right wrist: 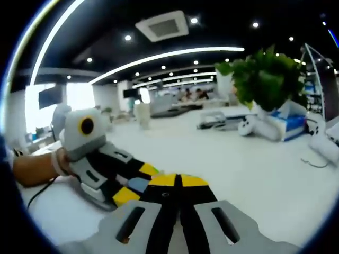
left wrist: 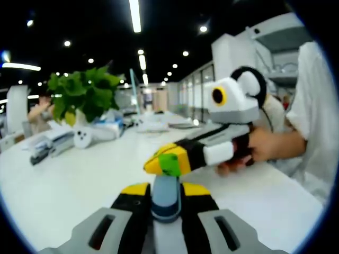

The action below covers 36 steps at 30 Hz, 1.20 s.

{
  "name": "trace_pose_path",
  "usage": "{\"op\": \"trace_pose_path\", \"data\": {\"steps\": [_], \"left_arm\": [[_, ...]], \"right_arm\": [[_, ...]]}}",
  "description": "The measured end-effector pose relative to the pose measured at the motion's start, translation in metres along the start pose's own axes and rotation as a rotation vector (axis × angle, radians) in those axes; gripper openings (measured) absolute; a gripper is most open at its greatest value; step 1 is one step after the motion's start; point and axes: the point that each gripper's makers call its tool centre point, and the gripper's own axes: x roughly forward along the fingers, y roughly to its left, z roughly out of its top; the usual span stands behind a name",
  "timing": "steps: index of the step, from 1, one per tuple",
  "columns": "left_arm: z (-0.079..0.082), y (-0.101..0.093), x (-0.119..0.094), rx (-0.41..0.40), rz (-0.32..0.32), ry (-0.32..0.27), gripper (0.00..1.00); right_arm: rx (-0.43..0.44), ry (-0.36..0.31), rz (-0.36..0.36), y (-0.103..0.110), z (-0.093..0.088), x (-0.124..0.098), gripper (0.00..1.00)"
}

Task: Pick up the paper insert the paper into the punch align the paper edges press the punch to punch holes

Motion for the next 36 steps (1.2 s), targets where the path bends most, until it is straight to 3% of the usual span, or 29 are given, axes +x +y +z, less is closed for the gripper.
{"op": "trace_pose_path", "data": {"steps": [8, 10, 15, 20, 21, 22, 24, 30, 36], "left_arm": [[0.000, -0.001, -0.001, -0.002, -0.001, 0.000, 0.24], [0.000, -0.001, -0.001, -0.003, -0.001, 0.000, 0.24], [0.000, -0.001, -0.002, -0.007, -0.001, 0.000, 0.24], [-0.001, 0.000, -0.002, -0.008, 0.000, 0.000, 0.24], [-0.001, 0.000, -0.001, -0.012, 0.001, 0.000, 0.24], [-0.001, 0.001, -0.001, -0.016, 0.003, 0.000, 0.24], [-0.001, 0.001, -0.001, -0.020, 0.002, -0.001, 0.24], [-0.001, 0.001, 0.000, -0.003, 0.003, -0.005, 0.24], [0.002, 0.001, -0.001, -0.008, 0.003, -0.016, 0.24]], "right_arm": [[-0.027, -0.067, 0.027, 0.013, 0.024, -0.002, 0.03], [-0.069, -0.059, 0.024, 0.015, 0.026, 0.000, 0.03], [-0.047, -0.074, 0.027, 0.014, 0.027, 0.000, 0.03], [-0.089, -0.078, 0.031, 0.015, 0.028, 0.003, 0.04], [-0.060, -0.133, 0.094, 0.025, 0.038, 0.003, 0.04], [-0.007, -0.089, 0.089, 0.023, 0.034, 0.003, 0.04], [-0.079, -0.059, 0.085, 0.019, 0.034, 0.008, 0.04], [-0.181, -0.094, 0.106, 0.020, 0.052, 0.005, 0.05], [-0.249, -0.075, 0.092, 0.006, 0.049, -0.001, 0.20]]}}
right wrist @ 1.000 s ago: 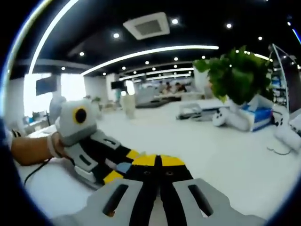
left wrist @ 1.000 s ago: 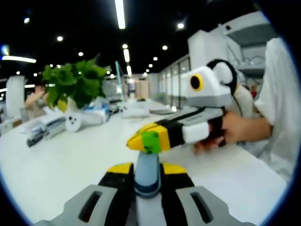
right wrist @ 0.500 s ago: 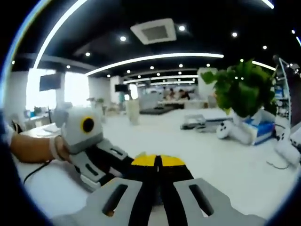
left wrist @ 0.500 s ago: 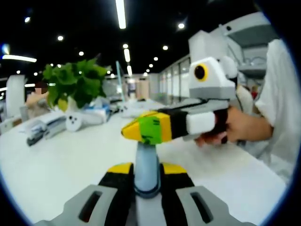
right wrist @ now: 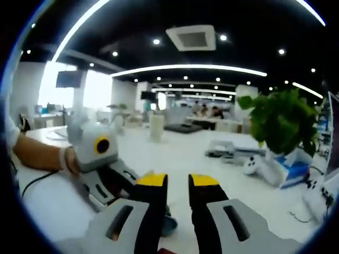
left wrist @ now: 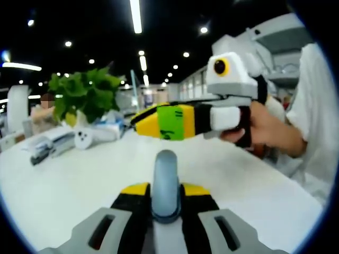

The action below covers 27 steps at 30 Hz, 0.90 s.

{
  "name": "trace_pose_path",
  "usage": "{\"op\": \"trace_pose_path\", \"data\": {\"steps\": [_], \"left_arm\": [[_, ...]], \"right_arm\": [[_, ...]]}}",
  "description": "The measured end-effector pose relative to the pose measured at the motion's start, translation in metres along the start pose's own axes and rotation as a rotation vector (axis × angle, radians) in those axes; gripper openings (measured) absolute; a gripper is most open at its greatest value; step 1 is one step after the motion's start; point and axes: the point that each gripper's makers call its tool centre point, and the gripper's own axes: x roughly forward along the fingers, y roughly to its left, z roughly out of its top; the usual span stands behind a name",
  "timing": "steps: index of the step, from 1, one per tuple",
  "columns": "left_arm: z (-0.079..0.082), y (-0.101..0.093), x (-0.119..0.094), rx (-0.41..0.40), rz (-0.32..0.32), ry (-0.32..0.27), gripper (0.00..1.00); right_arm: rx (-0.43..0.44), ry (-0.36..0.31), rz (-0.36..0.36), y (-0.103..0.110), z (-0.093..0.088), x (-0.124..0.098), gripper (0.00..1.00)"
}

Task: Pick up the paper insert the paper into the punch align the paper edges press the punch to punch holes

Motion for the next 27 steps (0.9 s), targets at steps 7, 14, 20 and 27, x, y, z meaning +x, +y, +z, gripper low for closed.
{"op": "trace_pose_path", "data": {"steps": [7, 14, 20, 27], "left_arm": [[0.007, 0.002, -0.003, -0.021, 0.004, -0.035, 0.30], [0.007, 0.003, -0.003, -0.021, 0.009, -0.036, 0.37], [0.010, 0.003, -0.005, -0.035, 0.008, -0.049, 0.38], [0.011, 0.003, -0.005, -0.040, 0.006, -0.056, 0.41]], "right_arm": [[-0.049, 0.016, 0.001, -0.015, -0.012, -0.015, 0.27], [-0.063, 0.061, 0.033, -0.020, -0.025, -0.024, 0.33], [-0.050, 0.070, 0.092, -0.009, -0.029, -0.026, 0.33], [-0.023, 0.065, 0.121, -0.005, -0.028, -0.031, 0.36]]}}
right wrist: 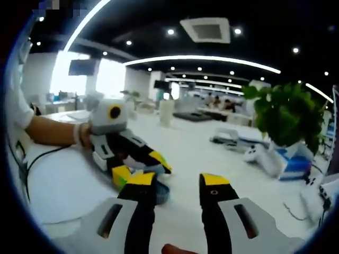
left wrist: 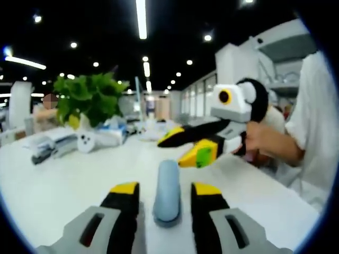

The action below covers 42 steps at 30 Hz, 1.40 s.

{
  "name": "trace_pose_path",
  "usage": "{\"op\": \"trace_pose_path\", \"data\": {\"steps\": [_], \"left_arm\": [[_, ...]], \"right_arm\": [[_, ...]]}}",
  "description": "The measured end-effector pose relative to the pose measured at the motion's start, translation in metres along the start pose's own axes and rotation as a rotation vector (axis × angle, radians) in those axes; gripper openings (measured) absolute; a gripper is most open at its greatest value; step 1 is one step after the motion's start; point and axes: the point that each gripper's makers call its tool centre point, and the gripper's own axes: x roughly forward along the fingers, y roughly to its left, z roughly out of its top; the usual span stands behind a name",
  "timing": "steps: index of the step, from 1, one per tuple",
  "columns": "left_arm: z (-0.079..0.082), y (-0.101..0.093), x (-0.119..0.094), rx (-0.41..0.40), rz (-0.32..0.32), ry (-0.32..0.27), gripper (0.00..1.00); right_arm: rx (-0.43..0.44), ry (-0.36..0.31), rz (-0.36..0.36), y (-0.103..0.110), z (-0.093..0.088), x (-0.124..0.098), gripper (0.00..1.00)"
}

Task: Pick up the paper insert the paper into the punch align the paper edges press the punch to punch holes

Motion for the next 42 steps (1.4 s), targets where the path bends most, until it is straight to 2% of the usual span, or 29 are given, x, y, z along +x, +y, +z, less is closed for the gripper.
{"op": "trace_pose_path", "data": {"steps": [9, 13, 16, 21, 29, 36, 38, 42], "left_arm": [[0.005, 0.000, -0.002, -0.011, -0.005, -0.025, 0.46], [0.009, 0.003, -0.004, -0.031, 0.006, -0.042, 0.53], [0.013, 0.002, -0.005, -0.040, 0.000, -0.060, 0.53], [0.019, -0.002, -0.005, -0.033, -0.003, -0.064, 0.55], [0.034, 0.001, -0.008, -0.038, 0.018, -0.109, 0.60], [0.055, 0.001, -0.023, -0.045, 0.037, -0.151, 0.60], [0.061, 0.001, -0.031, -0.056, 0.053, -0.180, 0.60], [0.062, -0.009, -0.049, -0.059, 0.057, -0.188, 0.60]], "right_arm": [[0.003, 0.019, 0.012, -0.003, -0.005, -0.021, 0.36], [-0.001, 0.033, 0.011, -0.001, -0.009, -0.032, 0.36], [0.005, 0.029, 0.020, 0.001, -0.009, -0.037, 0.36], [0.019, 0.020, 0.051, 0.005, -0.007, -0.042, 0.36], [0.021, 0.010, 0.073, 0.009, -0.004, -0.046, 0.36], [0.020, 0.009, 0.106, 0.014, -0.006, -0.047, 0.36], [0.012, 0.011, 0.131, 0.016, -0.007, -0.048, 0.36], [-0.010, 0.028, 0.168, 0.021, -0.012, -0.046, 0.36]]}}
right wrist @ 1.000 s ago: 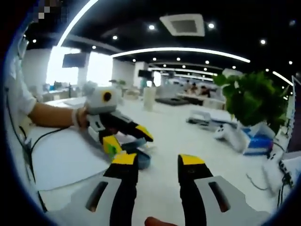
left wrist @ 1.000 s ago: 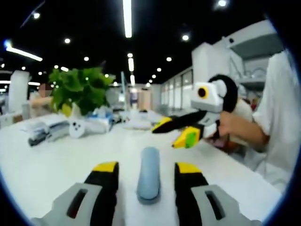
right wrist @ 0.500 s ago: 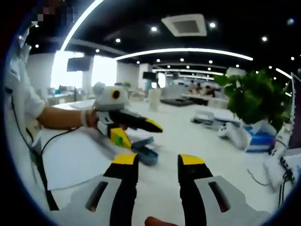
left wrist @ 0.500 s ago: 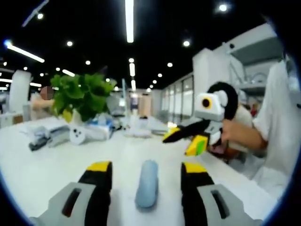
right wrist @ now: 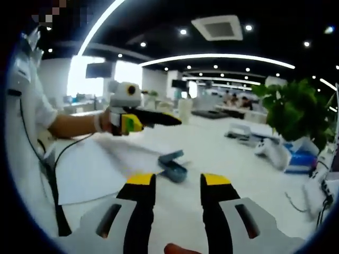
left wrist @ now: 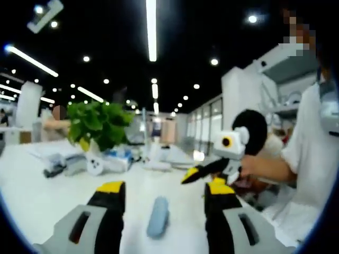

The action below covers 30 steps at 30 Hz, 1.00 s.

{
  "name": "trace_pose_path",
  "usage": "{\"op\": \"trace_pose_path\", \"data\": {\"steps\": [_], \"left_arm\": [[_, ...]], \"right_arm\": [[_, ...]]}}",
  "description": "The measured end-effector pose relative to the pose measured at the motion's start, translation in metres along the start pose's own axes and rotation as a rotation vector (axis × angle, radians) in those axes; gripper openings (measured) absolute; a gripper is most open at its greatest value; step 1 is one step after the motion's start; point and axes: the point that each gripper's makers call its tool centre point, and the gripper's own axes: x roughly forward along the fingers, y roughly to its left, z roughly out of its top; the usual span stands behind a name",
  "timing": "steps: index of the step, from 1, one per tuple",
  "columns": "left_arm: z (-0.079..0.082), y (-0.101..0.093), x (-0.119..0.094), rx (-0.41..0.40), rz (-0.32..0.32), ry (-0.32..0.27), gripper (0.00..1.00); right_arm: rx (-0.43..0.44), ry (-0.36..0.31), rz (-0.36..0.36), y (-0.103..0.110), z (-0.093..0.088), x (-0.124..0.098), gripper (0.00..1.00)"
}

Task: Pick up the paper insert the paper into the punch align the paper edges press the punch to punch holes

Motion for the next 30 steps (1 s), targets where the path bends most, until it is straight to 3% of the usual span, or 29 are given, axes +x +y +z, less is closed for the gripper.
{"op": "trace_pose_path", "data": {"steps": [8, 12, 21, 30], "left_arm": [[-0.001, -0.009, -0.028, 0.017, 0.042, 0.026, 0.60], [-0.007, -0.010, -0.051, 0.017, 0.105, 0.047, 0.60], [-0.038, -0.030, -0.099, 0.013, 0.172, 0.108, 0.60], [-0.054, -0.034, -0.119, -0.002, 0.223, 0.117, 0.60]], "right_arm": [[0.004, -0.009, 0.016, 0.004, -0.001, 0.007, 0.37], [0.003, -0.019, 0.004, 0.002, -0.001, 0.004, 0.38], [0.017, -0.016, -0.010, -0.004, -0.008, -0.004, 0.40], [0.017, -0.004, -0.006, 0.006, -0.011, -0.003, 0.40]]}}
